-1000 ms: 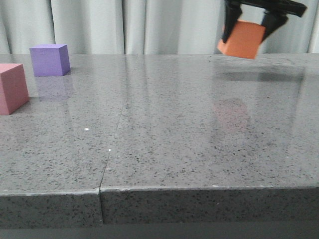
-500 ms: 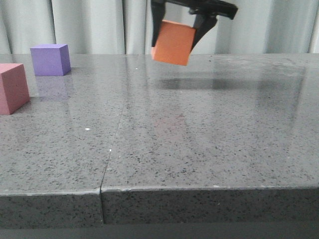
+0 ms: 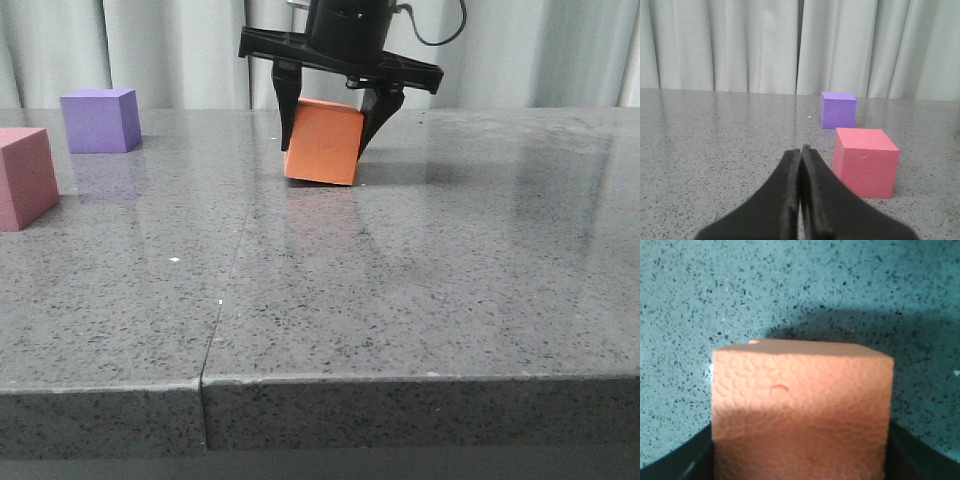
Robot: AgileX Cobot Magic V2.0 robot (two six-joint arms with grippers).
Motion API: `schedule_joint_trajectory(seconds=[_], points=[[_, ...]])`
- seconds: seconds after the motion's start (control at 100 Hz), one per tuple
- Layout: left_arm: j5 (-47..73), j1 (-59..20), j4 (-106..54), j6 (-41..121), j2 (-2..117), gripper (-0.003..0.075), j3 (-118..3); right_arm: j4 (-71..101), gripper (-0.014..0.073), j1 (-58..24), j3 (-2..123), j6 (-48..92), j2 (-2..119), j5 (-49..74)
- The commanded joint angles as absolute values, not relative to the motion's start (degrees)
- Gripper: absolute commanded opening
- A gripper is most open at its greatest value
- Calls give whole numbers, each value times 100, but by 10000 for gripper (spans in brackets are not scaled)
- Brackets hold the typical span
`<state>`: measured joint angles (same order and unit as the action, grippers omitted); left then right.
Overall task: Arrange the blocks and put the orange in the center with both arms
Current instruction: 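Lift the orange cube with the right gripper and carry it toward table center, then set the orange cube down, open the right gripper and raise it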
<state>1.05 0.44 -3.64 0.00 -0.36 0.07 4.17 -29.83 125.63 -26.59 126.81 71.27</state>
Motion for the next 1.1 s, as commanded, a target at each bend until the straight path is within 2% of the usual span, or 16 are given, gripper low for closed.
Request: schedule_joint_trajectory(seconds=[0.0, 0.11, 0.23, 0.33, 1.09], points=[[-362, 42, -417, 0, -195, -20, 231, 385, 353, -2973, 12733, -2659, 12333, 7289], [-362, 42, -417, 0, -195, -20, 231, 385, 395, -2973, 12733, -2659, 12333, 7264], [-362, 42, -417, 0, -195, -20, 231, 379, 549, -2973, 12733, -2654, 12333, 7243], [-362, 42, -417, 0, -195, -20, 231, 379, 629, -2973, 12733, -2654, 12333, 7243], [-362, 42, -417, 0, -195, -20, 231, 302, 633, -2973, 13277, -2543, 11811, 7643]])
